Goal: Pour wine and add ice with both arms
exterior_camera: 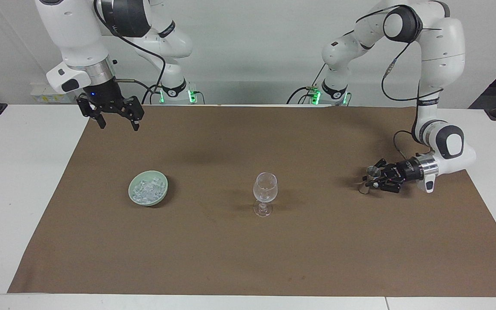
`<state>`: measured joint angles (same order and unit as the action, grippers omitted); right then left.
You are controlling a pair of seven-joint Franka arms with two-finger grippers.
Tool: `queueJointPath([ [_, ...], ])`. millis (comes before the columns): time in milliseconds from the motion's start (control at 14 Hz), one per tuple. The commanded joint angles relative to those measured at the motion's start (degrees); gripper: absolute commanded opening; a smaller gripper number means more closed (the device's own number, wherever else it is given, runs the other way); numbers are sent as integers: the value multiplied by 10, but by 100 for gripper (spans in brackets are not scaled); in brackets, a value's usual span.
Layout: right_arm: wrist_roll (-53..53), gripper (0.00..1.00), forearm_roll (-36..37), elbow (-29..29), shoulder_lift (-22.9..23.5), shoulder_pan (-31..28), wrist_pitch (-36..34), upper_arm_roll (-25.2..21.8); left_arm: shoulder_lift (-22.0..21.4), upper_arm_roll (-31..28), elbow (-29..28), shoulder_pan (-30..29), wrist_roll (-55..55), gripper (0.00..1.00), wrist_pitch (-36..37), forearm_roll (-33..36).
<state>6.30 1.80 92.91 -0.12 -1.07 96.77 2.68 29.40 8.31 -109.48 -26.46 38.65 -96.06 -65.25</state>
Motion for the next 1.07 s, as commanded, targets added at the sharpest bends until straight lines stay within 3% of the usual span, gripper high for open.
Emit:
queueJointPath([
  [0,-12,100,-9,-2,1,-3,-1,0,-25,-4,6,7,39,0,10,3],
  [356,-12,100,-9,-2,1,-3,-1,0,-56,0,22,22,125,0,4,0],
  [998,-12,100,-9,-2,1,-3,-1,0,-129,0,23,124,268,0,-57,-30],
])
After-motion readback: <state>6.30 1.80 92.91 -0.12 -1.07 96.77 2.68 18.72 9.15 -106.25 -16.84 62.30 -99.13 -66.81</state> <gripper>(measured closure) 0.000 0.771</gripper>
